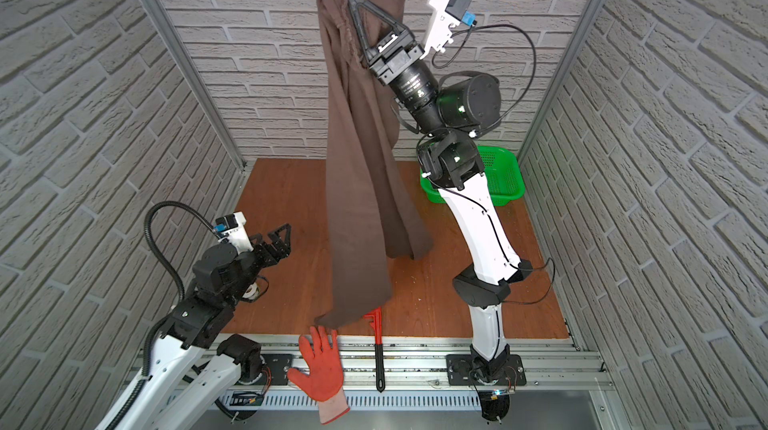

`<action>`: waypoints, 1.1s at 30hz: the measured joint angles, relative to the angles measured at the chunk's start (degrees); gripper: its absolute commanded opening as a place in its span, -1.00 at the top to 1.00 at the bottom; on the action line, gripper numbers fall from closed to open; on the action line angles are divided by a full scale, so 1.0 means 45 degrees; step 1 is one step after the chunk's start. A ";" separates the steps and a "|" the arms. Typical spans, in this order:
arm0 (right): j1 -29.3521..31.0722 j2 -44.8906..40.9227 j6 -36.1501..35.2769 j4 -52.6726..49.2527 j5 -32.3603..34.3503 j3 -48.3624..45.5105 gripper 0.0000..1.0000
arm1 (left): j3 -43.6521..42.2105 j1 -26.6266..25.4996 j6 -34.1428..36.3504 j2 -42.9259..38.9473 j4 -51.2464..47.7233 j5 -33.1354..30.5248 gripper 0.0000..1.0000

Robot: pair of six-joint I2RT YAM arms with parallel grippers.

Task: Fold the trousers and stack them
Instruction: 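Lift the trousers high out of the basket with the right gripper, then lower the trousers onto the table with the right gripper and release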

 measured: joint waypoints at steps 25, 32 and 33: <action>-0.0389 -0.2875 -0.0330 -0.0539 0.0481 -1.3066 0.88 | 0.0223 -0.0005 0.0087 -0.0942 -0.1817 -0.0903 -0.93; -0.2142 -0.6785 -0.1846 -0.2118 0.2152 -1.9414 0.86 | 0.0680 -0.0049 -0.0321 -0.0107 -0.2973 -0.0792 -0.87; -0.2288 -0.7164 -0.1996 -0.2788 0.2492 -1.9948 0.83 | 0.0753 -0.0097 -0.0442 0.0068 -0.3133 -0.0714 -0.84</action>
